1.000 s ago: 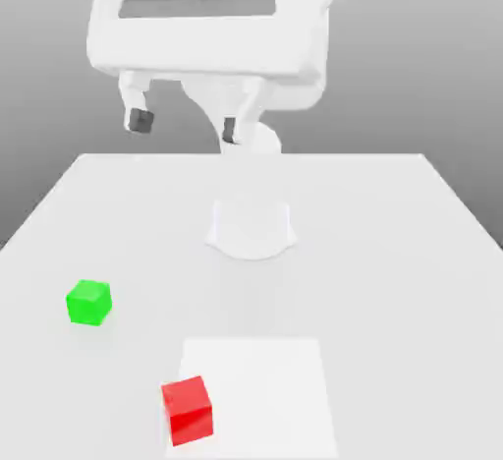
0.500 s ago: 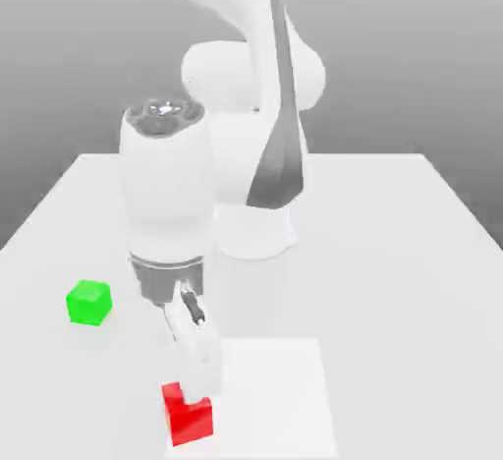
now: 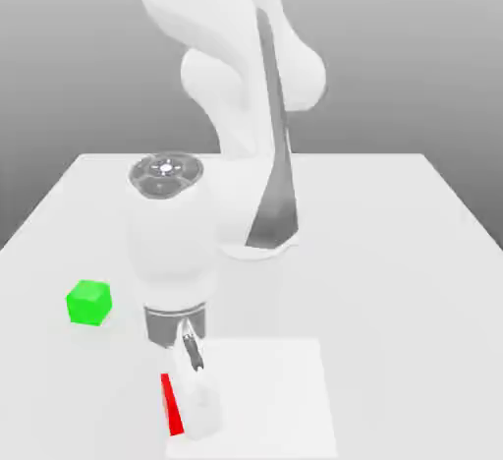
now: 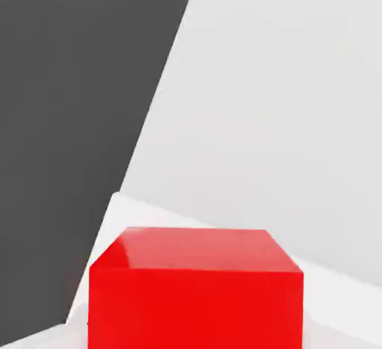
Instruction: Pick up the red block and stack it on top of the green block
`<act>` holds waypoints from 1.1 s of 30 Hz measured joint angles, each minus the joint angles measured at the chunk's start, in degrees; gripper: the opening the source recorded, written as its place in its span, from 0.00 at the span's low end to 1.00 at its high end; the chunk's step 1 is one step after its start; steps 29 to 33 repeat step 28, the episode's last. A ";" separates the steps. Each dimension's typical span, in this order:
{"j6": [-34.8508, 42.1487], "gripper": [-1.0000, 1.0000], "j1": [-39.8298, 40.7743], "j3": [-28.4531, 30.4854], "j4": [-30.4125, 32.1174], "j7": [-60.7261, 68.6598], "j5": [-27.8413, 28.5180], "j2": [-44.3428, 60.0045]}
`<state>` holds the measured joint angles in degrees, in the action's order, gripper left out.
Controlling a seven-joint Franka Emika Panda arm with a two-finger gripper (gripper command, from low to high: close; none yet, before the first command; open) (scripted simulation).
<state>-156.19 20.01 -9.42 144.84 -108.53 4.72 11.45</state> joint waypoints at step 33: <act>-10.74 1.00 20.00 18.01 20.24 29.41 -6.17 -9.64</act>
